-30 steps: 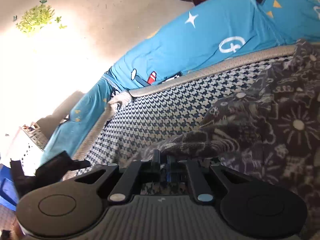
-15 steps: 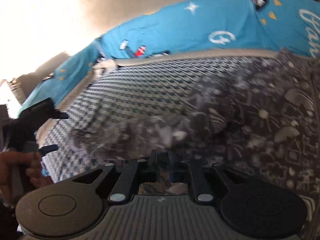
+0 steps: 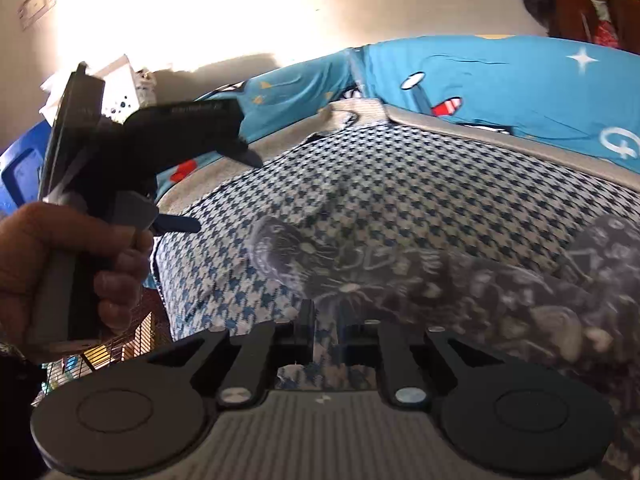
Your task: Fold clothes
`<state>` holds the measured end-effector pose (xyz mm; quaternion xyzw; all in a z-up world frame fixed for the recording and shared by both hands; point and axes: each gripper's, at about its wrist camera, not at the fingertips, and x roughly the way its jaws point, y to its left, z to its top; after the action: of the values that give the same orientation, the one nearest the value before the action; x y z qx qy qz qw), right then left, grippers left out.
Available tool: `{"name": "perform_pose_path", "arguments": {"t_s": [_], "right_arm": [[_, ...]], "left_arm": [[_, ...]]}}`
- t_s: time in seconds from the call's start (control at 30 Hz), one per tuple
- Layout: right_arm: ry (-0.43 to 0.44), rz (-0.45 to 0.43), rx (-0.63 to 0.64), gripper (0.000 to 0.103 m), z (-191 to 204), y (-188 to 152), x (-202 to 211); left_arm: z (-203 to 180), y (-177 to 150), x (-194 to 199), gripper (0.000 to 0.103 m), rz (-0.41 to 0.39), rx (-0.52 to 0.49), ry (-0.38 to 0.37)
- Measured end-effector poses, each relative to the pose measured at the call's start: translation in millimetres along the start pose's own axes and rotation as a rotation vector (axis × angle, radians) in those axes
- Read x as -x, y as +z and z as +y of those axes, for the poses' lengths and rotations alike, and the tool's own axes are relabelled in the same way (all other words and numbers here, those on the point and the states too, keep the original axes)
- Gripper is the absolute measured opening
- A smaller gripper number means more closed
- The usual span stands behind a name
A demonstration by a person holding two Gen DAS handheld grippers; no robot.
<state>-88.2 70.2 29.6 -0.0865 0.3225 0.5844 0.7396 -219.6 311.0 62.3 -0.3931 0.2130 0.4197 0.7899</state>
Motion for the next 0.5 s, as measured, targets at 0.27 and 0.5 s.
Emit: {"name": "perform_pose_path", "arguments": {"t_s": [0.27,0.5], "right_arm": [[-0.051,0.018,0.166,0.045,22.5,7.0,-45.8],[-0.067,0.061,0.172,0.021,15.1,4.2,-79.5]], "left_arm": [[7.6,10.6,7.8,0.103,-0.033,0.038,-0.016],[9.6,11.0,8.7,0.103,-0.039,0.065,-0.028]]}}
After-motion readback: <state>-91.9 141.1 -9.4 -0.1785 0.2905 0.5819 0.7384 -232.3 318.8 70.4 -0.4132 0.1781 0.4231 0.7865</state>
